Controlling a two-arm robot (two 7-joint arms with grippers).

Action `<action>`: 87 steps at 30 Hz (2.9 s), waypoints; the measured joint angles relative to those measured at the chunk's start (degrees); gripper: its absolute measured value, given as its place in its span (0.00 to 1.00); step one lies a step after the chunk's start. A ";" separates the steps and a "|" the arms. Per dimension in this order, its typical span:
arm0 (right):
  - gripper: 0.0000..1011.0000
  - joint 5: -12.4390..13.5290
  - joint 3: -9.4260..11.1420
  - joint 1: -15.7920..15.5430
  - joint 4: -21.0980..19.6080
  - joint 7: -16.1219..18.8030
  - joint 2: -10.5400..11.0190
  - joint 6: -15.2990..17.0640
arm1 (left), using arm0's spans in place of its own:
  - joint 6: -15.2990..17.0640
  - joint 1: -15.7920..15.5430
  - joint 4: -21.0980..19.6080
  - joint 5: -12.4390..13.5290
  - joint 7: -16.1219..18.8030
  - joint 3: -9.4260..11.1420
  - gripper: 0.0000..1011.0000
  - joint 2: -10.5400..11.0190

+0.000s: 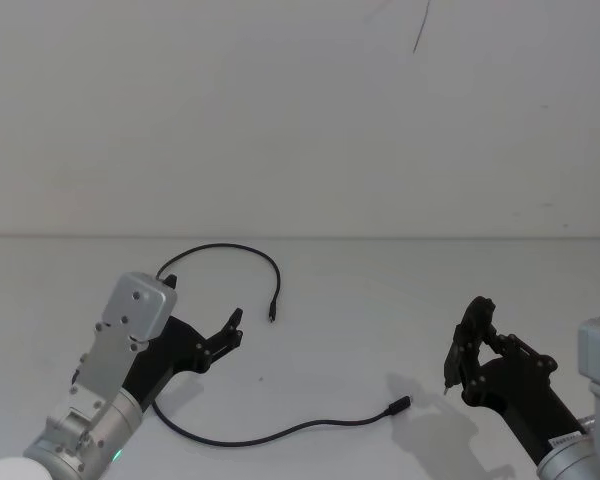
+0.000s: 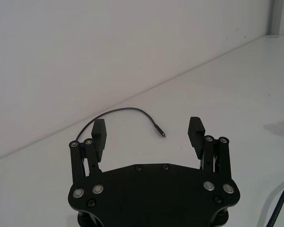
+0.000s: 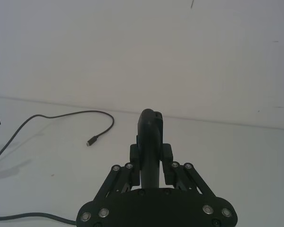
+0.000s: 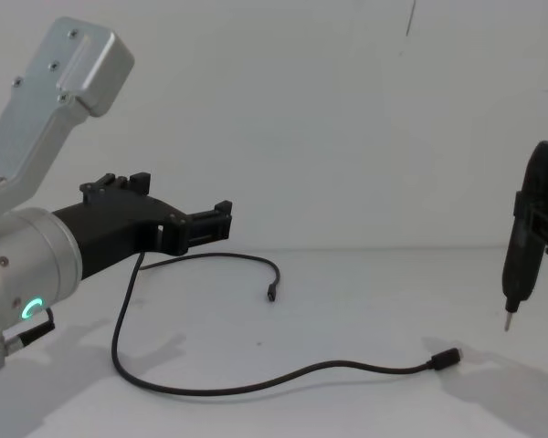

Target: Pick up the data cable with the one hand.

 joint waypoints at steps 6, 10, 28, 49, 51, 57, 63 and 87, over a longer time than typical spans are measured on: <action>0.27 0.00 0.00 0.00 0.00 0.00 0.00 0.00 | 0.02 0.00 0.00 0.00 0.00 0.00 0.99 0.00; 0.27 0.00 0.00 0.00 0.00 0.00 0.00 0.00 | 0.02 0.00 0.00 0.00 0.00 0.00 0.99 0.00; 0.27 0.00 0.00 0.00 0.00 0.00 0.00 0.00 | 0.02 0.00 -0.01 0.00 0.00 0.00 0.99 0.00; 0.27 0.00 0.00 0.00 0.00 0.00 0.00 0.00 | 0.01 0.00 -0.01 0.00 0.00 0.00 0.99 0.00; 0.27 0.00 0.00 0.00 0.00 0.00 0.00 0.00 | 0.01 0.00 -0.01 0.00 0.00 0.00 0.99 0.00; 0.27 0.00 0.00 0.00 0.00 0.00 0.00 0.00 | 0.02 0.00 -0.04 0.01 -0.02 -0.01 0.99 0.00; 0.27 0.00 0.00 0.00 0.00 0.00 0.00 0.00 | 0.78 -0.15 -0.66 -0.05 -1.68 0.11 0.99 0.74; 0.27 0.00 0.00 0.00 0.00 0.00 0.00 0.00 | 10.63 -5.45 -0.68 -4.67 -20.15 1.51 0.99 8.45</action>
